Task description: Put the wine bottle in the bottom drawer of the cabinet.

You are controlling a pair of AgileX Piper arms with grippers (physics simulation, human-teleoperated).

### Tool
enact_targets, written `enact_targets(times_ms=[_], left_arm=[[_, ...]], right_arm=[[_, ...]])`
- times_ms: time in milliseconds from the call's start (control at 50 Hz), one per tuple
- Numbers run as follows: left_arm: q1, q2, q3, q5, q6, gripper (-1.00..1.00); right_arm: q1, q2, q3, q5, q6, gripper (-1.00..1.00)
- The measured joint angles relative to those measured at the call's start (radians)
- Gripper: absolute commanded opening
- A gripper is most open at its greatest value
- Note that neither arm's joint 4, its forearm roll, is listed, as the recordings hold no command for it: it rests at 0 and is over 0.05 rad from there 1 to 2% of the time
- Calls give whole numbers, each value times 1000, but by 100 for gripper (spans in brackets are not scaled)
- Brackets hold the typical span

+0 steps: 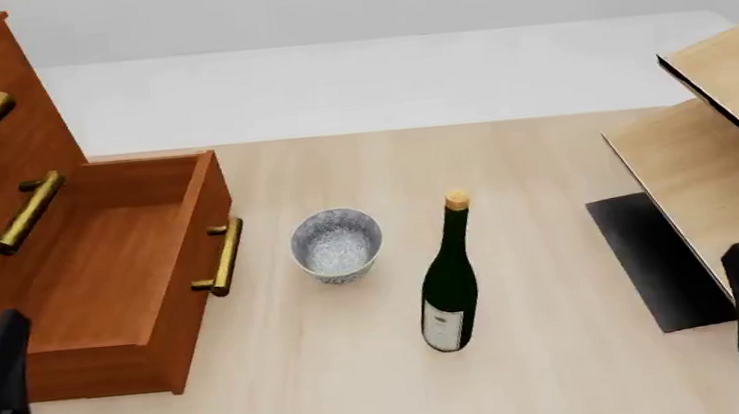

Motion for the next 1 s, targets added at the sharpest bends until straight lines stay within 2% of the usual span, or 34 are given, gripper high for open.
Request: enact_targets(times_ms=[220,360,700,1000], left_arm=[[-10,18,-4,-11,8,100],[-18,75,-47,-22,24,100],[-36,330,-239,-10,44,100],[-56,574,-463,124,30,100]], right_arm=[[1,5,0,-1,6,100],[2,1,-1,4,8,100],[4,-6,-3,14,8,100],[7,-5,-4,15,11,100]])
